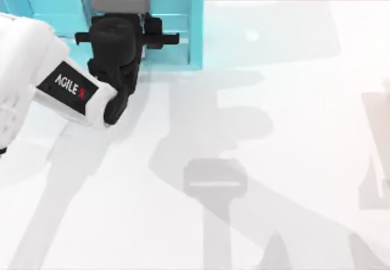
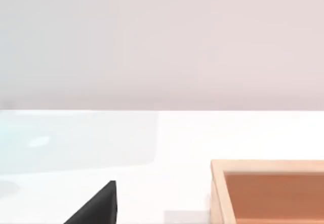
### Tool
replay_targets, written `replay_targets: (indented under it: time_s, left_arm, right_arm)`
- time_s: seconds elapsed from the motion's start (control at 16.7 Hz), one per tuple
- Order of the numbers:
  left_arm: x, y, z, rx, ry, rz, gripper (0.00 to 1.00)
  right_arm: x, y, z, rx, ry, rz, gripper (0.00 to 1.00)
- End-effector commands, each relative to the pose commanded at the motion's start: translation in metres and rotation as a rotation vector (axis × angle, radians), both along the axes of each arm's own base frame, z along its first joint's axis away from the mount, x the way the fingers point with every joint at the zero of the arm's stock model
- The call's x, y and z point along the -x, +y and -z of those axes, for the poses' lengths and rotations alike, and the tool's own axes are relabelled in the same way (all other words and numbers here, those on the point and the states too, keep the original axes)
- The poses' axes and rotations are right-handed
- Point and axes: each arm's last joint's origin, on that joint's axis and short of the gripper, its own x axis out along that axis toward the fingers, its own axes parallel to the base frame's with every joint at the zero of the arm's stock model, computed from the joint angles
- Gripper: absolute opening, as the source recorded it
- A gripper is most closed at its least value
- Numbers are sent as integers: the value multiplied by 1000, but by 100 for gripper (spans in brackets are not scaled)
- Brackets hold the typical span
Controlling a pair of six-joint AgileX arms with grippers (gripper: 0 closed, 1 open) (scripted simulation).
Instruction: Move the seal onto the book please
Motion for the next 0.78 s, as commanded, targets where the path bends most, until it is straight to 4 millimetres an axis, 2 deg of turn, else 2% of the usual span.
replay_targets:
  time_s: [0.18,0.3,0.42,0.6,0.78]
  left_arm:
    - [4,-3,-10,1,0,-1,0]
    - [13,-8,-31,2,2,-5,0]
    - [30,-12,-63,5,-1,-9,0]
    - [69,-16,-122,16,-20,-13,0]
    - [121,-12,-171,28,-37,-10,0]
  right_arm:
    - [0,0,0,0,0,0,100]
    - [0,0,0,0,0,0,100]
    - [0,0,0,0,0,0,100]
    - [0,0,0,0,0,0,100]
    - [0,0,0,0,0,0,100]
